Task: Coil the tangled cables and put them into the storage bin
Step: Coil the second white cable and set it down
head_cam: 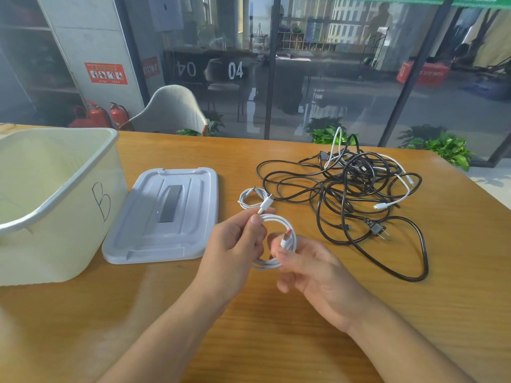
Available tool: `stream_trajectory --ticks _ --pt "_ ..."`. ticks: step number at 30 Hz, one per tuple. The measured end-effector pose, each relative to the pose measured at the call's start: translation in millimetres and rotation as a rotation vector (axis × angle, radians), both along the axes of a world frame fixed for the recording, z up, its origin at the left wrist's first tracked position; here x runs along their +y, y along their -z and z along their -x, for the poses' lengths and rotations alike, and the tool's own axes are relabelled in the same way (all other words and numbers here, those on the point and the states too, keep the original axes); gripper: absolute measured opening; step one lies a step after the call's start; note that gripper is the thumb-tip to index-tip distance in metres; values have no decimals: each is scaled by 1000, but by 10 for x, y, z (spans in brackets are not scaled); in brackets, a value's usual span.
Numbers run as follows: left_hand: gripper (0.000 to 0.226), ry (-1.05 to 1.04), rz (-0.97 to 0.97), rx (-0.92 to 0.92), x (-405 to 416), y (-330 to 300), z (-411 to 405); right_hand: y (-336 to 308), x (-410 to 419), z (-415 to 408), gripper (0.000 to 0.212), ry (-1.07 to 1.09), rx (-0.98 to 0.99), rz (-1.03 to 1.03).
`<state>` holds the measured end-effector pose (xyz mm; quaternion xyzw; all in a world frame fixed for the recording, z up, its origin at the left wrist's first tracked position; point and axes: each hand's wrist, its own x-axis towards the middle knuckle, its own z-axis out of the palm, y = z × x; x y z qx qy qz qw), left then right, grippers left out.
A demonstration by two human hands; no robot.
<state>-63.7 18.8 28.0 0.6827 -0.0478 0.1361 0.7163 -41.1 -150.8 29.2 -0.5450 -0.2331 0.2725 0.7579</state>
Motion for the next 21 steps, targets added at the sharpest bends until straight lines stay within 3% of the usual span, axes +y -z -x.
stream_trajectory --ticks 5,10,21 --pt "31 -47 -47 -19 -72 -3 8 17 122 21 20 341 -106 172" --pt "30 -71 -75 -32 -109 46 2 114 76 -60 21 722 -500 445" --pt "33 -79 -91 -36 -104 49 -34 193 92 -94 12 818 -453 304"
